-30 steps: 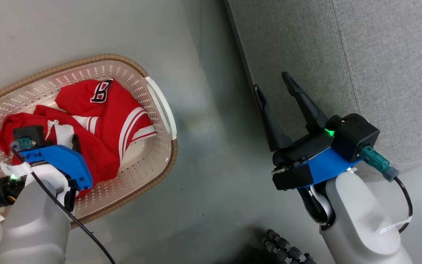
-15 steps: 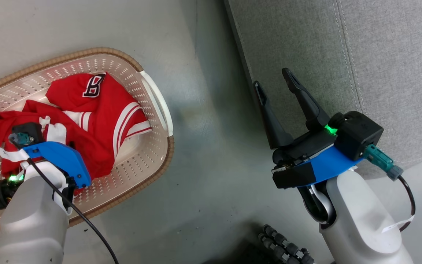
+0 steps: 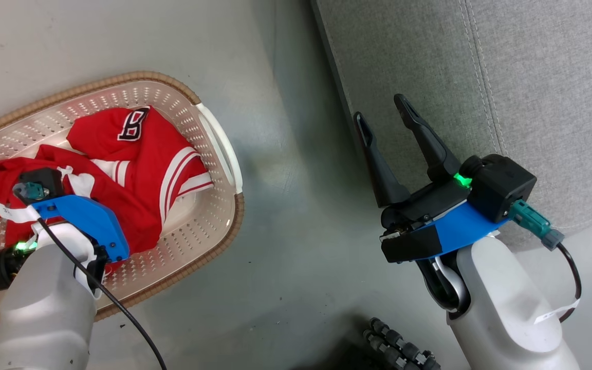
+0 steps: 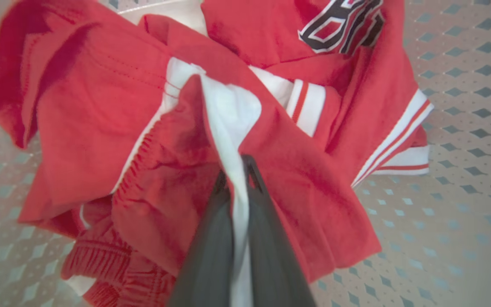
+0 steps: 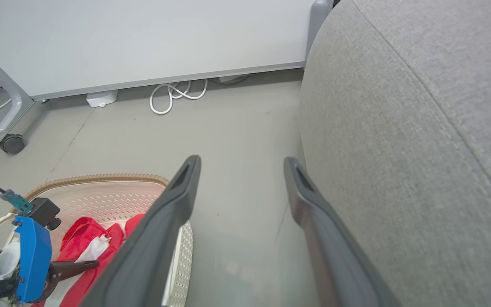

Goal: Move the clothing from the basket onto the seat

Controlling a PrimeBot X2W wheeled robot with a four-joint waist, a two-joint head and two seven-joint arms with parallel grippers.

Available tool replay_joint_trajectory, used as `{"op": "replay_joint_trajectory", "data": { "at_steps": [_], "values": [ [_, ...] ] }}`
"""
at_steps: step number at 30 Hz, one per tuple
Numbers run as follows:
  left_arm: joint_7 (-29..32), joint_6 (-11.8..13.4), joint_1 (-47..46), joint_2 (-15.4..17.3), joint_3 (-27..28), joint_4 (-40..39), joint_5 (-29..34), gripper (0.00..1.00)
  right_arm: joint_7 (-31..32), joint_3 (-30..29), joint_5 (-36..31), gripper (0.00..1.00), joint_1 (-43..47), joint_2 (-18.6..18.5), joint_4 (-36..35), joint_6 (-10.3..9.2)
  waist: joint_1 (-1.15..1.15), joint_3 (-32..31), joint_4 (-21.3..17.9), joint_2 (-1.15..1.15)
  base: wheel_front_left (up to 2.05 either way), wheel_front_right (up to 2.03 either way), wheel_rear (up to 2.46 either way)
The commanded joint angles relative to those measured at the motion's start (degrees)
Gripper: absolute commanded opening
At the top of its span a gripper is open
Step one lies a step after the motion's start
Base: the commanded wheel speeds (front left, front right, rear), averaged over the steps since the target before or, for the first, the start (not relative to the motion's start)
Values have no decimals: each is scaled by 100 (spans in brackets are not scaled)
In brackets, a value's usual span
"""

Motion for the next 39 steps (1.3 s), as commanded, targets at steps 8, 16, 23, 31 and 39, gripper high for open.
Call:
{"op": "replay_joint_trajectory", "data": {
  "at_steps": [8, 16, 23, 31, 39],
  "values": [
    [-95, -94, -144, -83, -63, 46, -68, 0, -23, -54, -83, 100, -69, -2, 88, 1, 0, -195, 145, 0, 0, 0, 0],
    [-648, -378, 89, -382, -320, -19, -24, 0, -24, -164, -253, 100, 126, -5, 310, 1, 0, -1026, 522, 0, 0, 0, 0],
    [-1056, -489, 392, -664, -725, -112, 29, 0, -23, -284, -436, 100, 434, -9, 556, 1, 0, -2036, 865, 0, 0, 0, 0],
    [-1228, -487, 1005, -936, -1747, -915, -558, 0, 38, -319, -544, 100, 998, -8, 923, 1, 0, -3406, 1257, 0, 0, 0, 0],
    [-1158, -488, 1156, -960, -2608, -1612, -1185, 0, 296, -397, -608, 100, 1460, -7, 874, 1, 0, -4279, 1592, 0, 0, 0, 0]
  ]
}}
